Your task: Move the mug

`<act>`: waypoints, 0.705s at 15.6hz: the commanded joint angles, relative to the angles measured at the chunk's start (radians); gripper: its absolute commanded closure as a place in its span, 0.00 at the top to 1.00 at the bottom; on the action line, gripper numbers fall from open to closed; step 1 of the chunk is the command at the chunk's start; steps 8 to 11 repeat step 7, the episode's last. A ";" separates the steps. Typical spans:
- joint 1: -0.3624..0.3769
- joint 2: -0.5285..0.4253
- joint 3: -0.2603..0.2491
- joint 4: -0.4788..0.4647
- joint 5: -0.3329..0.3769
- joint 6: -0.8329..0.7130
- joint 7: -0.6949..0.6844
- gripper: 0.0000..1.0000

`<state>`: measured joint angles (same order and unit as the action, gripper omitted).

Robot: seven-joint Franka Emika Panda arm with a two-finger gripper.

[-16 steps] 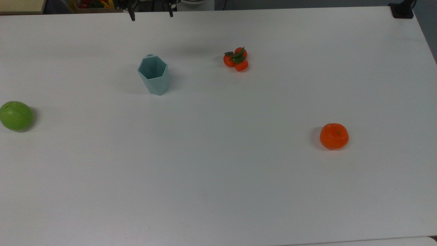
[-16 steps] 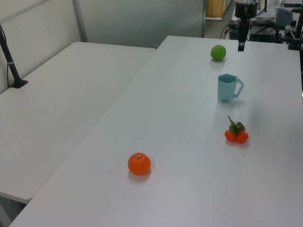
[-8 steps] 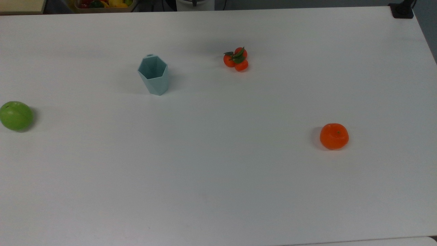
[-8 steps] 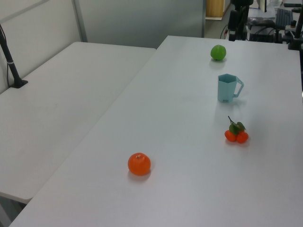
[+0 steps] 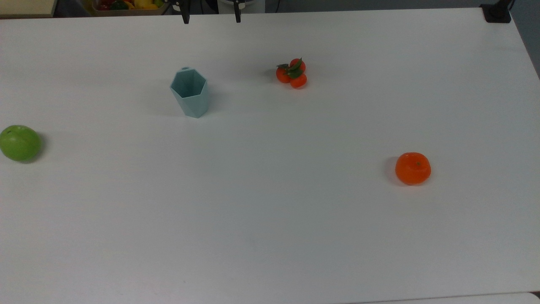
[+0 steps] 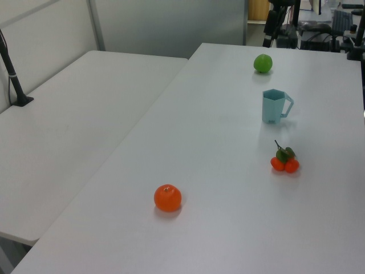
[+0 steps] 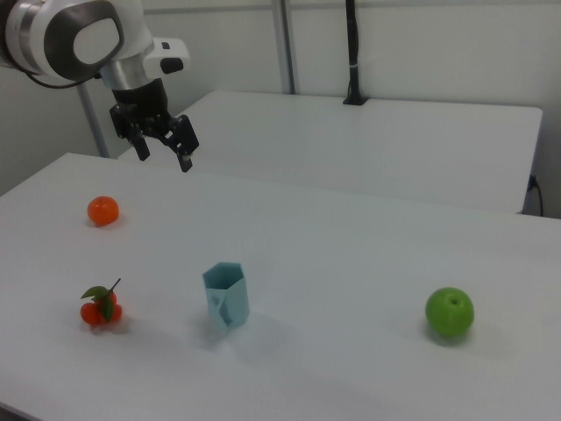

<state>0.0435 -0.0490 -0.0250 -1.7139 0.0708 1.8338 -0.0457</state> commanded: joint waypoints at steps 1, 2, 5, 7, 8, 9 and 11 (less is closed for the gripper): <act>-0.002 0.004 -0.001 0.016 0.012 0.009 -0.049 1.00; -0.002 0.003 -0.001 0.016 0.014 0.005 -0.048 1.00; -0.005 0.001 -0.004 0.016 0.015 0.004 -0.046 1.00; -0.005 0.000 -0.004 0.016 0.015 -0.002 -0.046 1.00; -0.005 0.000 -0.004 0.016 0.015 -0.002 -0.046 1.00; -0.005 0.000 -0.004 0.016 0.015 -0.002 -0.046 1.00; -0.005 0.000 -0.004 0.016 0.015 -0.002 -0.046 1.00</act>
